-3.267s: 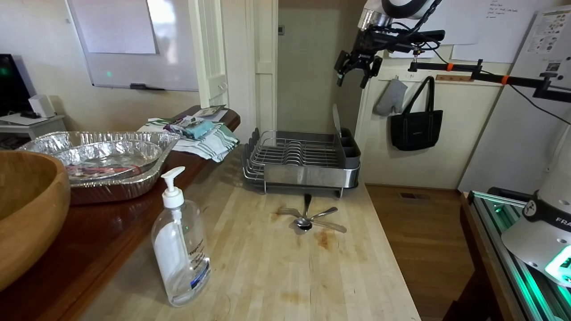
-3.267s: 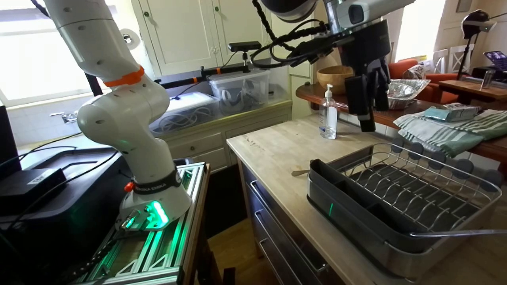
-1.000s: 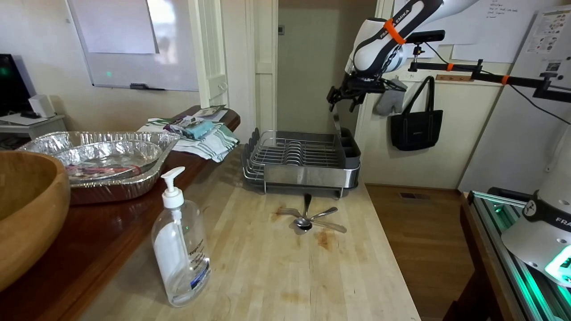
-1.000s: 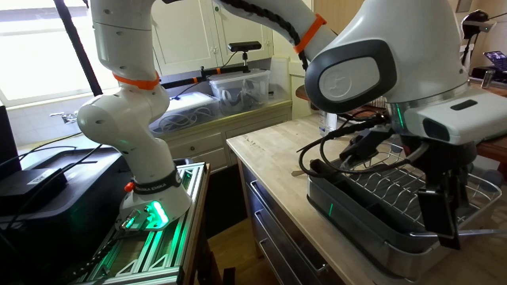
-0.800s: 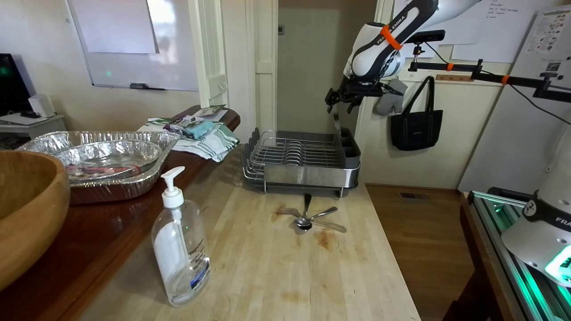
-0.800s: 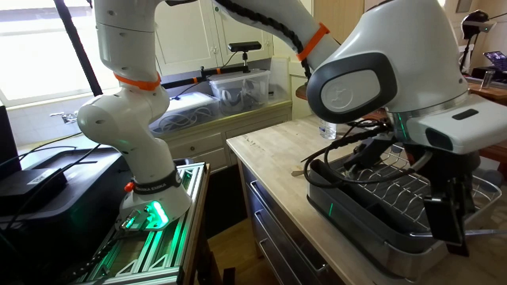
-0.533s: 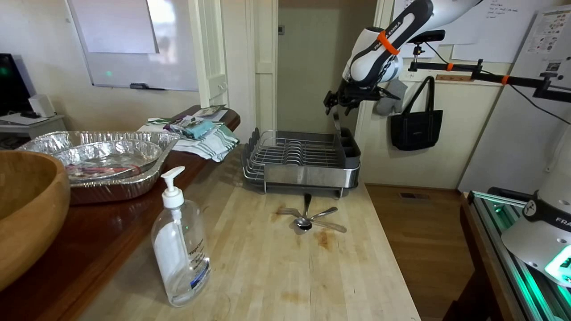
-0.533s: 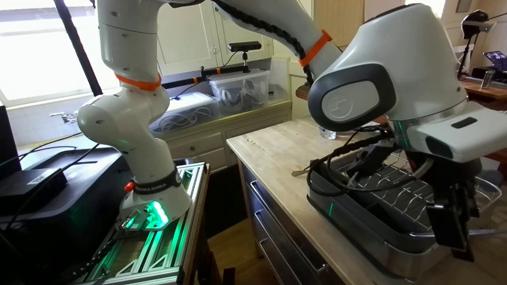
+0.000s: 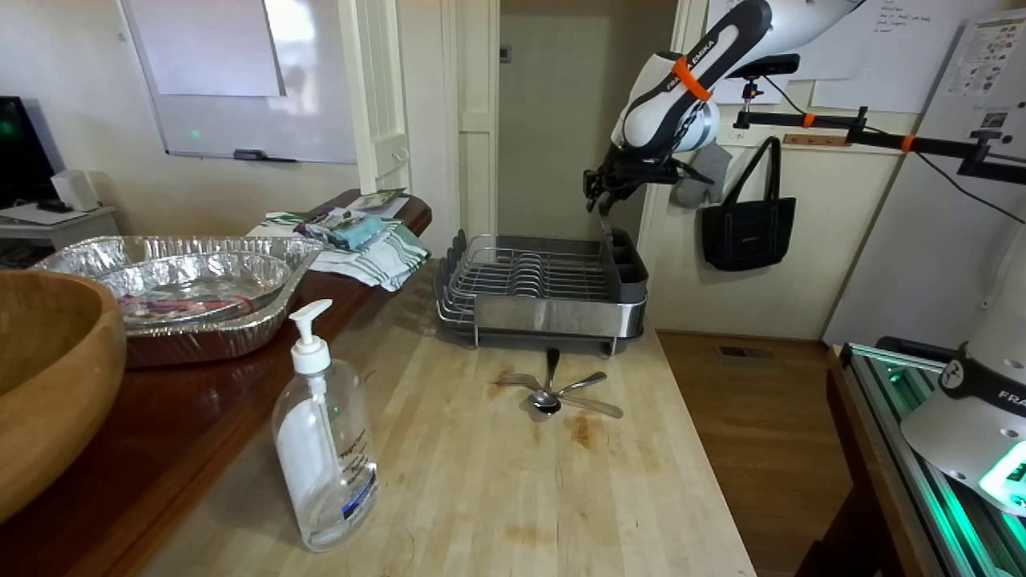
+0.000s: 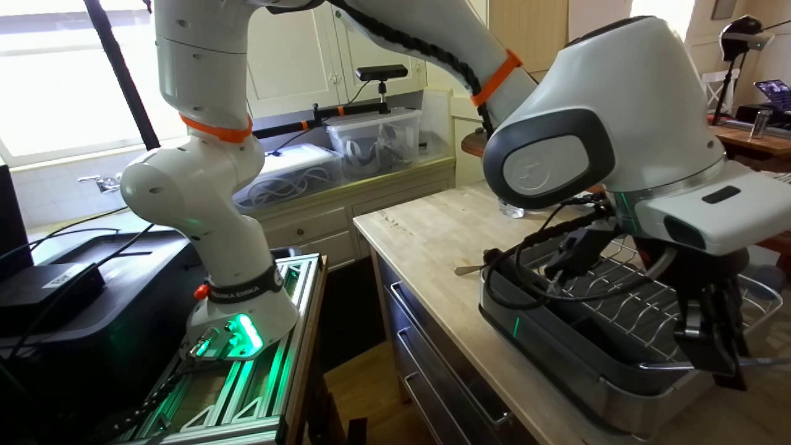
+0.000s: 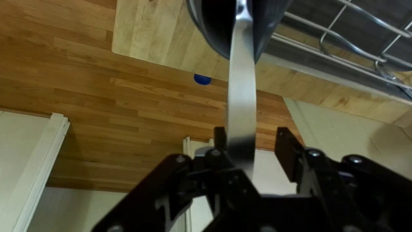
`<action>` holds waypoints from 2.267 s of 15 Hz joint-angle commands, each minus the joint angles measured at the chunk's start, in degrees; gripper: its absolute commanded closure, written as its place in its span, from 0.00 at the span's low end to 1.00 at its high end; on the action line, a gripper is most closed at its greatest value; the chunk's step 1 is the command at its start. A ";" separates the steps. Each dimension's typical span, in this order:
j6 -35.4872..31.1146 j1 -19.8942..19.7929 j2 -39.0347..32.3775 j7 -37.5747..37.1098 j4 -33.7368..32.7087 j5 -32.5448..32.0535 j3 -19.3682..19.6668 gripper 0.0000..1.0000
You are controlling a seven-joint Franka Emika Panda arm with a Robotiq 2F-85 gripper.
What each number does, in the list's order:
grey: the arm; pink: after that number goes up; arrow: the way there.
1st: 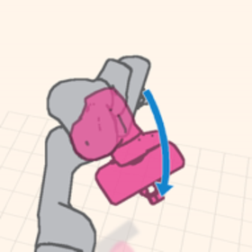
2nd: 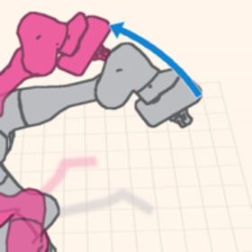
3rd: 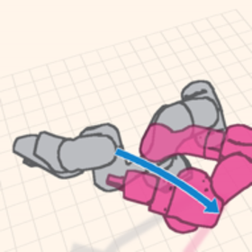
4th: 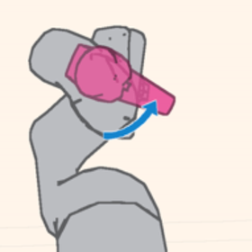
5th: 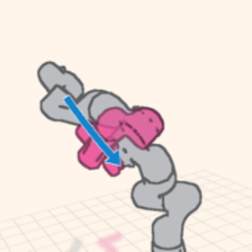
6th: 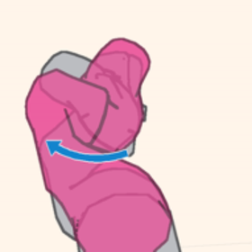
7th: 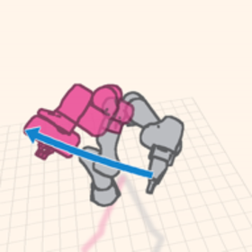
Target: Take the knife off of the dish rack
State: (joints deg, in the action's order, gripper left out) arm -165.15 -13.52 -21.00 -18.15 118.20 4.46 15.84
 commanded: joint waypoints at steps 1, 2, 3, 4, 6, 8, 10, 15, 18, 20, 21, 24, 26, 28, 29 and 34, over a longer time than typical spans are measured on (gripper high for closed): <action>-1.19 -1.35 0.03 3.26 -0.37 3.25 -1.74 0.85; -1.14 -1.71 0.21 3.95 -0.32 3.79 -2.04 0.94; -1.06 -1.89 0.32 4.41 -0.38 4.18 -2.21 0.99; -1.04 -2.13 0.38 4.95 -0.42 4.52 -2.42 0.98; -1.02 -2.42 0.79 5.94 -0.28 5.05 -2.82 0.96; -1.31 -2.71 1.47 6.83 0.02 5.98 -3.49 1.00; -1.69 -3.18 2.37 8.32 0.51 6.86 -4.16 0.99; -2.30 -3.76 4.33 10.66 1.31 8.17 -5.03 0.99; -2.55 -3.51 6.64 11.70 2.46 8.24 -5.04 0.99; -3.81 -3.04 8.44 11.94 3.47 7.63 -4.69 0.99; -4.64 -2.61 9.26 11.68 3.91 6.85 -4.16 0.99; -6.00 -1.91 11.34 11.78 4.64 5.48 -3.39 0.99; -6.05 -1.57 12.89 11.96 4.85 4.73 -3.03 0.99; -5.55 -1.29 14.58 12.35 4.99 4.12 -2.96 0.99; -4.99 -1.11 15.59 12.45 5.12 3.74 -2.94 0.99; -1.69 0.73 19.99 12.47 5.42 1.93 -3.97 0.99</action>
State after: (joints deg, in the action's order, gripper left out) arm -169.30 -14.21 -4.77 -5.41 121.65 7.93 12.15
